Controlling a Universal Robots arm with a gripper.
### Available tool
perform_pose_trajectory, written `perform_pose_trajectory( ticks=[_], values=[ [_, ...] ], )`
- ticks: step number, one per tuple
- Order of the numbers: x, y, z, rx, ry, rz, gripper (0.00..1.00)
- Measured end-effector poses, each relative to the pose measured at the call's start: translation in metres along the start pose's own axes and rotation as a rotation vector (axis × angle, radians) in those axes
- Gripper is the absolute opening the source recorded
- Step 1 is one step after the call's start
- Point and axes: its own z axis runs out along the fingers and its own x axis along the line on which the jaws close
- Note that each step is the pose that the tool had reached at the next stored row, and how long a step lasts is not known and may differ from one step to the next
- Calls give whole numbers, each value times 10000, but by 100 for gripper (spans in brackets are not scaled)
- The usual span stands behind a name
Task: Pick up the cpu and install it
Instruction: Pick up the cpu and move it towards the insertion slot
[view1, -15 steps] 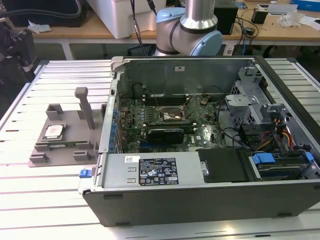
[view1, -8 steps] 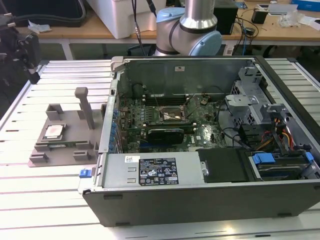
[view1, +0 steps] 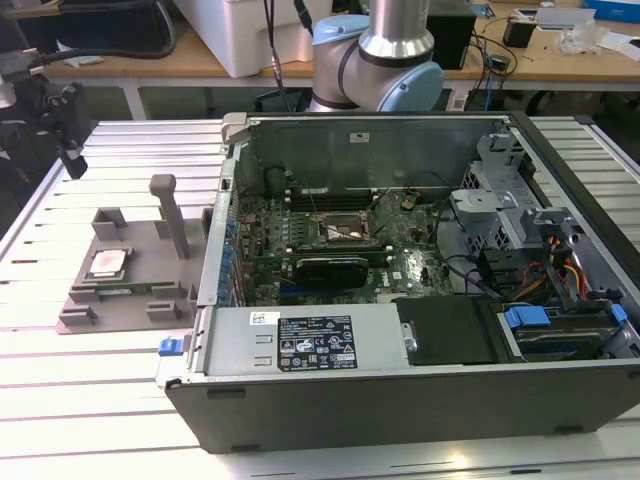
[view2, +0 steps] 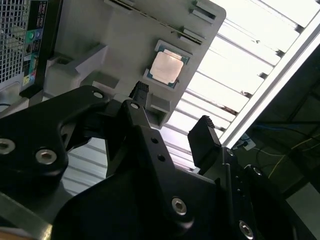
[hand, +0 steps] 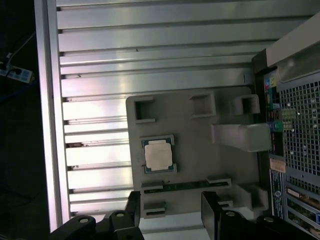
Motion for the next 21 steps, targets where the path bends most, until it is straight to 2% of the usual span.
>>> perform_pose_trajectory(
  ticks=[3,7,10,21],
  values=[
    [-1,4,36,-1,1,1,60],
    [-1,9,132,0,7,1,60],
    [-1,10,170,0,11,1,60],
    [-1,14,385,2,29,1,60]
  ],
)
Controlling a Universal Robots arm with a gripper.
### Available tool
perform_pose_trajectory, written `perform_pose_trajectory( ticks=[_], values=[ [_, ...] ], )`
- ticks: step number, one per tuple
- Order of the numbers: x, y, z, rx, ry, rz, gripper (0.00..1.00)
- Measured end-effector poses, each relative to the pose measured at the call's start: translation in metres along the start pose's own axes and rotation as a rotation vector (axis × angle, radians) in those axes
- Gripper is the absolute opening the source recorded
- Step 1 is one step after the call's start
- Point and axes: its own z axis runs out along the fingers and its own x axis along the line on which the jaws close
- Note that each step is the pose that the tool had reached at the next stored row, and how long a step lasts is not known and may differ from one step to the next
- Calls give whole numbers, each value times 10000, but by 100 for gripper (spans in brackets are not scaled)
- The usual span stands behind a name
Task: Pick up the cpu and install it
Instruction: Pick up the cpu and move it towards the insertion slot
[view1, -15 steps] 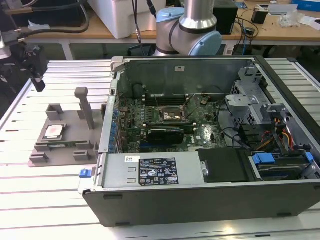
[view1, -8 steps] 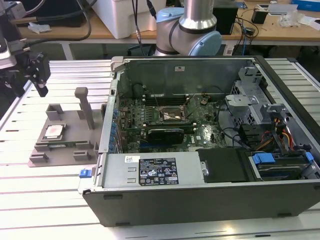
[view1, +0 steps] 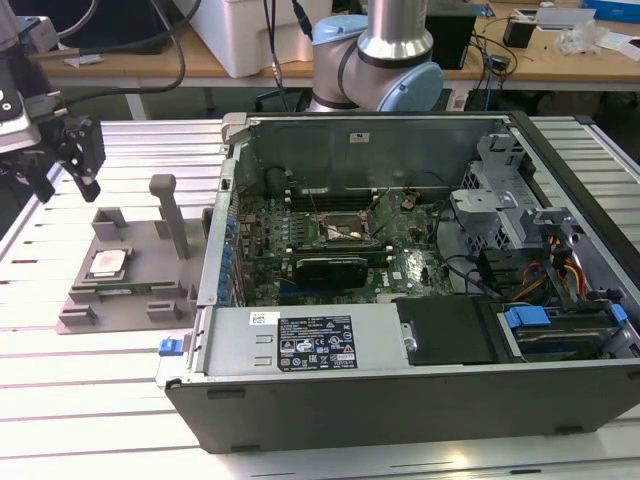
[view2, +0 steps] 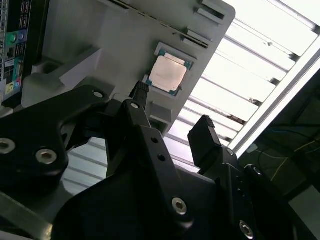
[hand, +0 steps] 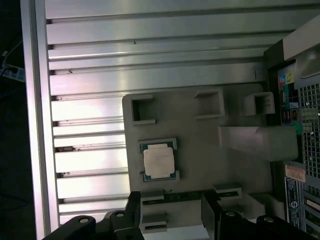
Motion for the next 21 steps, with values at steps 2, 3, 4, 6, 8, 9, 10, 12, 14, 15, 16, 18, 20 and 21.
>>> perform_pose_trajectory(
  ticks=[2,3,4,6,8,9,10,12,14,15,16,18,20,21],
  values=[
    [-1,2,51,0,5,0,60],
    [-1,2,74,0,5,0,60],
    [-1,5,110,0,8,0,60],
    [-2,20,181,8,9,-4,60],
    [-2,39,231,57,7,-127,60],
    [-1,45,243,95,4,-181,60],
    [0,51,253,125,1,-230,60],
    [2,73,283,146,2,-584,60],
    [3,79,308,153,2,-670,60],
    [3,82,341,153,2,-688,60],
    [4,84,374,153,1,-689,60],
    [5,85,423,153,1,-692,60],
    [7,84,478,154,2,-691,60],
    [7,84,514,154,3,-691,60]
  ],
)
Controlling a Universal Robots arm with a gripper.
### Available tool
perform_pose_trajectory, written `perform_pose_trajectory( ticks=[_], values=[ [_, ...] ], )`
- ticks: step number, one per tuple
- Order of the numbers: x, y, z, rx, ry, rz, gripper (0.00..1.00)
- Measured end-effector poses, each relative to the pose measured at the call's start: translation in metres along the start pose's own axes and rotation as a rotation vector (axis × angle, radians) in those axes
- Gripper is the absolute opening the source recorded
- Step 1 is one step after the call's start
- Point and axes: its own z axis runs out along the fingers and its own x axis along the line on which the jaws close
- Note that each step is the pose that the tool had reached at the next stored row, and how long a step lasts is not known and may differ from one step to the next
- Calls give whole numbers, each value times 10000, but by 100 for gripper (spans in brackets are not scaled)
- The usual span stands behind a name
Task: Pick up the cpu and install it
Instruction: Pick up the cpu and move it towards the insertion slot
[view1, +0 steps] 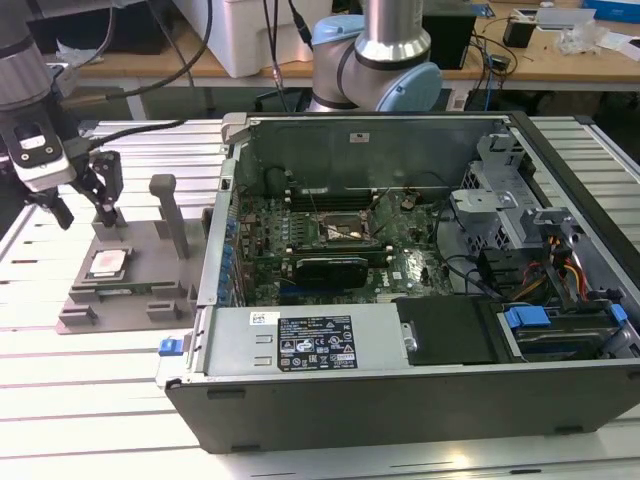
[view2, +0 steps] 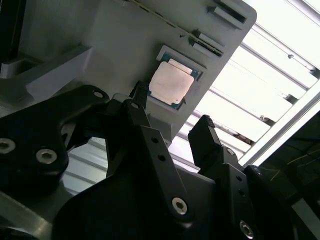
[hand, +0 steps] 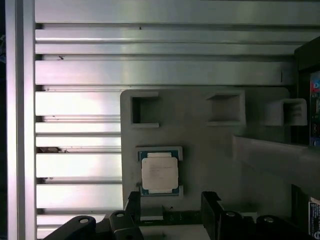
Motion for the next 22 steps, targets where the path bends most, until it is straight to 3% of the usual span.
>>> perform_pose_trajectory(
  ticks=[16,22],
  values=[
    [7,2,342,0,0,-1,60],
    [11,5,528,0,1,-122,60]
  ],
)
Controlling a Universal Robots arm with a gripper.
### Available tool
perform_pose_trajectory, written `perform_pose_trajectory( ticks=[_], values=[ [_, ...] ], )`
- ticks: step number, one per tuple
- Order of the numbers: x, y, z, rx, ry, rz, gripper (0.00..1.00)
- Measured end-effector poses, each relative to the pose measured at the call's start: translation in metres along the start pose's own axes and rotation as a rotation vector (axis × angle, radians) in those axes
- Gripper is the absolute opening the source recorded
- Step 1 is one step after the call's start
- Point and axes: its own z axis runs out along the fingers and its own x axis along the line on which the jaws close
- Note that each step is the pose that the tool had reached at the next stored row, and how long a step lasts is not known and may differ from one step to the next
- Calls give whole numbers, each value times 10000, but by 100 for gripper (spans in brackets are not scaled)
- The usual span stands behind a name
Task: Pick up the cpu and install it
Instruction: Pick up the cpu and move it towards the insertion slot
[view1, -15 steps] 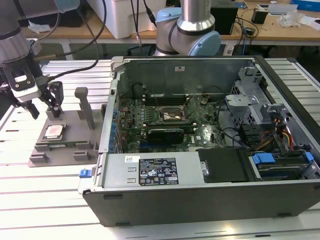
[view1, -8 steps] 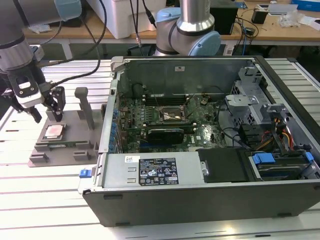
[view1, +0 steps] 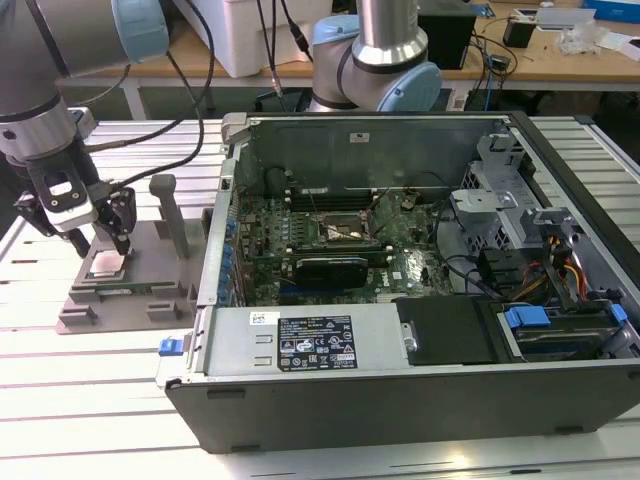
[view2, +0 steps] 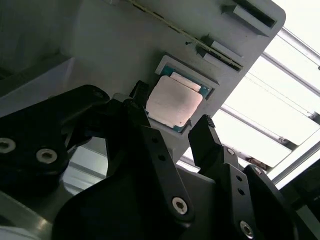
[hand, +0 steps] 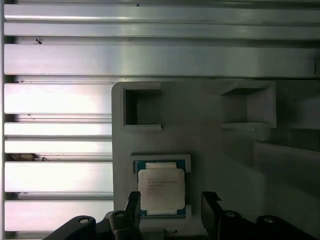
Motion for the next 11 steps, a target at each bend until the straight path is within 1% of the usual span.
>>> perform_pose_trajectory(
  ticks=[2,4,5,8,9,11],
  values=[
    [13,5,55,-3,-2,-138,60],
    [25,10,96,-4,-1,-190,60],
    [29,11,128,-4,-2,-203,60],
    [31,11,171,-4,-1,-227,60],
    [32,11,174,-4,0,-233,60],
    [50,13,207,-6,-4,-247,60]
  ],
)
